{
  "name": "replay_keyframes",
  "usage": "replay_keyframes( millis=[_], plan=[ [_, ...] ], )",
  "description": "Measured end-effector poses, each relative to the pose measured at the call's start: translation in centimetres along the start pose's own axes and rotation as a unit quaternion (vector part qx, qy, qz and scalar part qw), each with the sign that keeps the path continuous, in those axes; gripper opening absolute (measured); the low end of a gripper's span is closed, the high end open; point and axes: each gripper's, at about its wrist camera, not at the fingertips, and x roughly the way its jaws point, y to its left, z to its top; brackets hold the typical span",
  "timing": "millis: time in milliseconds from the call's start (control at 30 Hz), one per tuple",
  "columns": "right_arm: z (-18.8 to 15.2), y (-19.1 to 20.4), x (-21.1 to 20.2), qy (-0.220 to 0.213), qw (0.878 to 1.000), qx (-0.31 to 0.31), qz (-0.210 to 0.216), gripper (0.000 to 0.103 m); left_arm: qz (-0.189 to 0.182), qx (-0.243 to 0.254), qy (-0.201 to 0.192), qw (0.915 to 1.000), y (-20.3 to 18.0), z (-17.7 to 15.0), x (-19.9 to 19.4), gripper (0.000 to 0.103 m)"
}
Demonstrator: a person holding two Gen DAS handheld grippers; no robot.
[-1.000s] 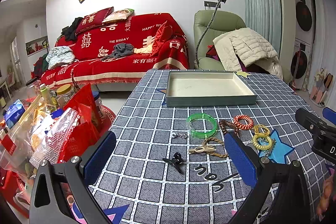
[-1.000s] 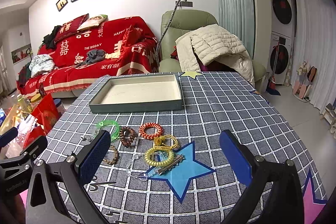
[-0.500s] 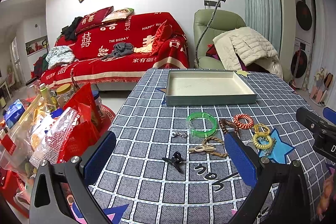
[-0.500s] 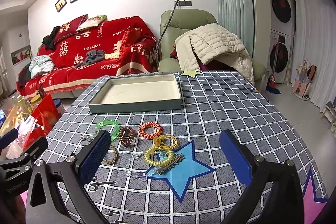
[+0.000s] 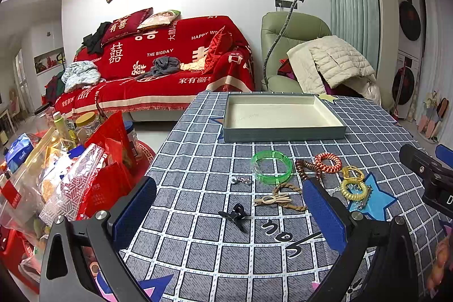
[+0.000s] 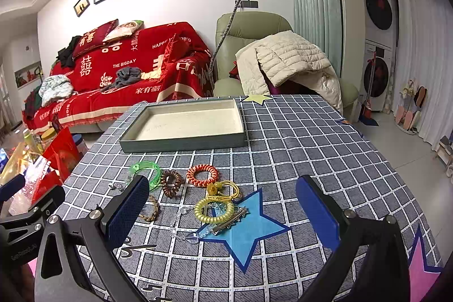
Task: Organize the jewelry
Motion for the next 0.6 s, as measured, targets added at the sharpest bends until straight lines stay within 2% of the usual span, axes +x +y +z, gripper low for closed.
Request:
replay_keyframes(
  millis=[600],
  plan=[
    [-0.06, 0.25, 0.08, 0.01, 1.0, 0.001, 0.002, 0.103, -0.001, 0.001, 0.01, 1.0, 0.01, -0.4, 0.38, 0.103]
  ],
)
